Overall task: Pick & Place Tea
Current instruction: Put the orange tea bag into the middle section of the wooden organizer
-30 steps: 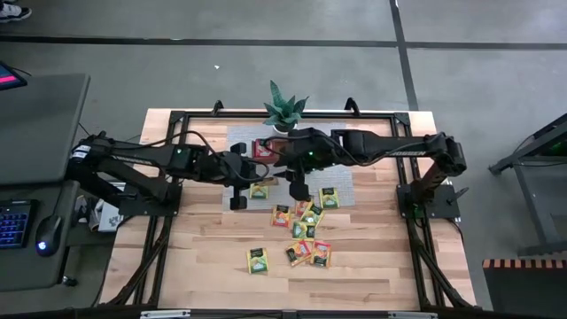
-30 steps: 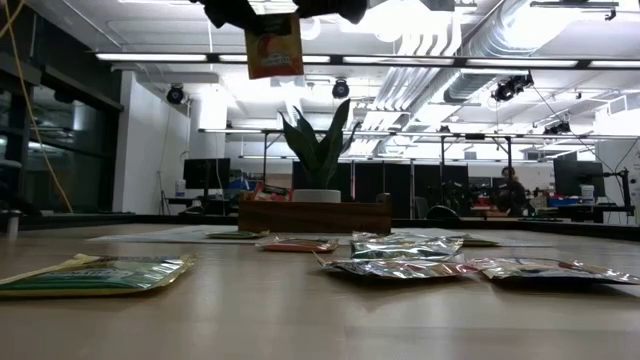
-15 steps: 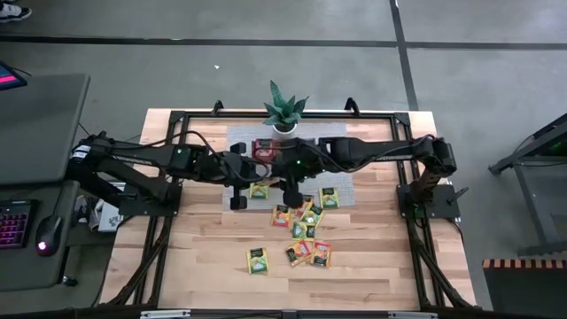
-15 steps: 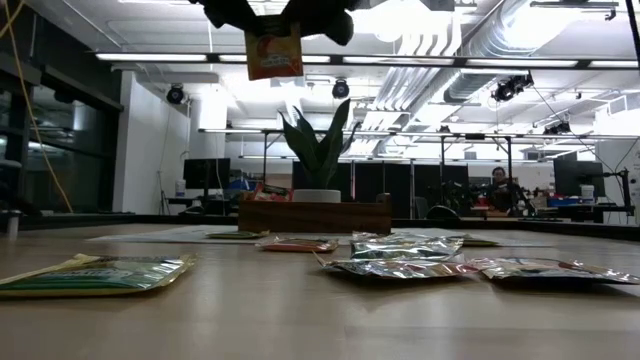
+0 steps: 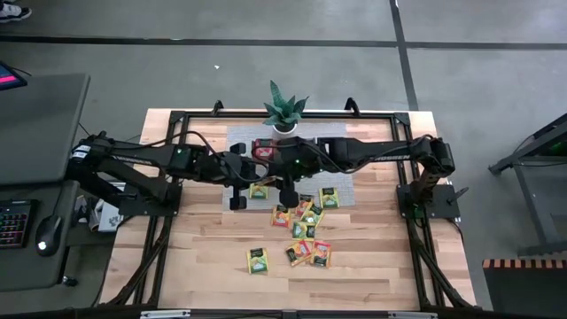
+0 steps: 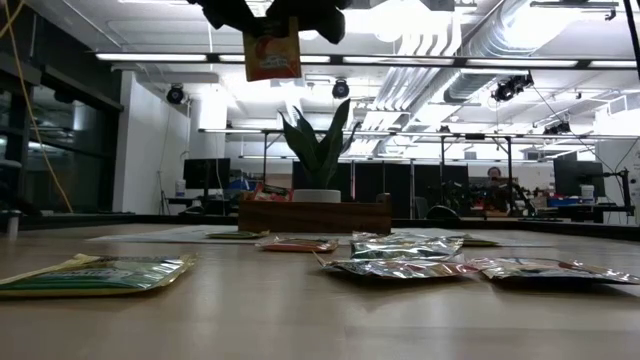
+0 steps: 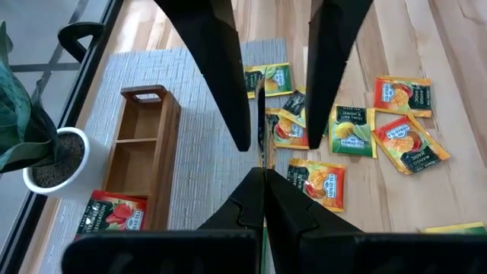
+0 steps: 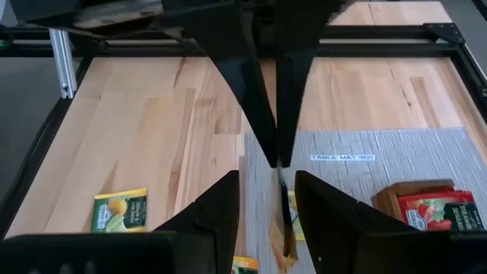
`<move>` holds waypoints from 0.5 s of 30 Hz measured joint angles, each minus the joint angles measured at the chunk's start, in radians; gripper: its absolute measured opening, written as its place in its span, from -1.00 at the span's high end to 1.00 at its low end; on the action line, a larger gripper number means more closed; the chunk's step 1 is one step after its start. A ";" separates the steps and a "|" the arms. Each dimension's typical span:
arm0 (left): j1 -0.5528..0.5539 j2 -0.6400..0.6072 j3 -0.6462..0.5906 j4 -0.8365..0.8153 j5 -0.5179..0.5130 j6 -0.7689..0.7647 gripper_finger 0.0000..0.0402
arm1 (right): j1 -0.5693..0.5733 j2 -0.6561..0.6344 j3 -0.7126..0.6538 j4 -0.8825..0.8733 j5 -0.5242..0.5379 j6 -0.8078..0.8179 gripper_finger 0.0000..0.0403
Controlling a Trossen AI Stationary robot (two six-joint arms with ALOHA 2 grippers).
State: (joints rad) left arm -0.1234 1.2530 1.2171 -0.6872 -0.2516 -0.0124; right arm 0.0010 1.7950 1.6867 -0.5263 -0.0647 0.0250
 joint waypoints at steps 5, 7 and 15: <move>0.000 0.000 0.000 0.000 0.003 0.000 1.00 | 0.000 0.000 0.000 -0.011 0.002 0.000 0.46; 0.000 0.000 0.000 0.000 0.006 0.000 1.00 | 0.000 0.000 0.000 -0.011 0.001 0.000 0.55; 0.000 0.000 0.000 0.000 0.007 0.000 1.00 | 0.000 0.000 0.000 -0.008 0.004 0.001 0.97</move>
State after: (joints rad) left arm -0.1238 1.2530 1.2171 -0.6874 -0.2442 -0.0128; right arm 0.0006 1.7950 1.6867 -0.5342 -0.0604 0.0261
